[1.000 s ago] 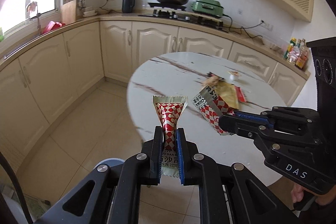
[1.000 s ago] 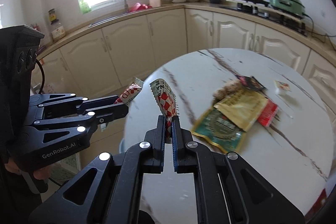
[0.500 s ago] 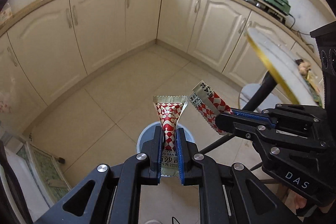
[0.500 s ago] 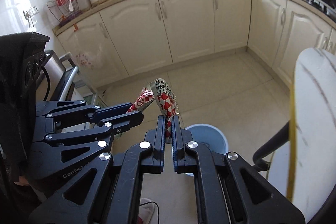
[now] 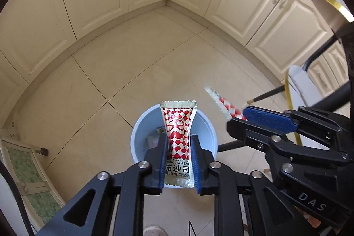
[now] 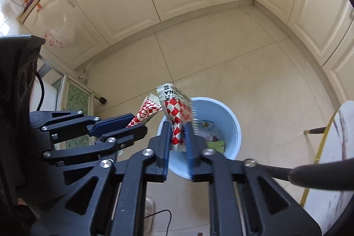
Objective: Collect trash
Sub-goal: 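Carry both sachets over the wastebasket and open both tools, then move both tools back toward the table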
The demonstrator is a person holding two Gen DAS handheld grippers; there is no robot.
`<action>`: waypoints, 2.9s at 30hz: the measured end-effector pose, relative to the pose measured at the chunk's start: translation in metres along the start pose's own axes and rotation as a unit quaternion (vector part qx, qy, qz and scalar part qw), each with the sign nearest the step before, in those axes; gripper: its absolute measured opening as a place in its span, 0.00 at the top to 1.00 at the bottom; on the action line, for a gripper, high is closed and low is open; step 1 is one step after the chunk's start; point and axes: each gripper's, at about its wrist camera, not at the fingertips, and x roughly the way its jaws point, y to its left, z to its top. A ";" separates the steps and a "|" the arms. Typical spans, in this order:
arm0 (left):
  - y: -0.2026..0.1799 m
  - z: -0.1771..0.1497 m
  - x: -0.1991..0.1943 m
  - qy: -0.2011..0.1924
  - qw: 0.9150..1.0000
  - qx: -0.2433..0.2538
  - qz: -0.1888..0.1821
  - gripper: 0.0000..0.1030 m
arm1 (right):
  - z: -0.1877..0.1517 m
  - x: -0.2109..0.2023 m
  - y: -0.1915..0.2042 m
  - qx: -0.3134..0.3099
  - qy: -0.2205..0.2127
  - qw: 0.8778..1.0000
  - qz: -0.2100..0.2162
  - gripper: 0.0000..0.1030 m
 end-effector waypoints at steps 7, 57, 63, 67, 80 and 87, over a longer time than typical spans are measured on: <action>-0.004 0.003 -0.013 0.004 1.000 -0.015 0.009 0.62 | -0.006 -0.007 -0.016 0.018 -0.007 1.000 -0.014 0.65; -0.302 -0.321 -0.424 -0.517 0.850 0.095 0.032 0.01 | -0.274 -0.637 0.144 0.005 -0.492 0.844 -0.214 0.00; -0.310 -0.337 -0.407 -0.520 0.846 0.110 0.036 0.01 | -0.284 -0.647 0.140 0.011 -0.503 0.836 -0.219 0.00; -0.313 -0.337 -0.404 -0.521 0.845 0.113 0.033 0.01 | -0.286 -0.647 0.136 0.015 -0.504 0.835 -0.220 0.00; -0.315 -0.289 -0.383 -0.488 0.864 0.122 0.032 0.01 | -0.283 -0.636 0.105 0.035 -0.487 0.842 -0.229 0.00; -0.336 -0.219 -0.334 -0.421 0.897 0.131 0.022 0.01 | -0.275 -0.618 0.033 0.080 -0.447 0.852 -0.261 0.00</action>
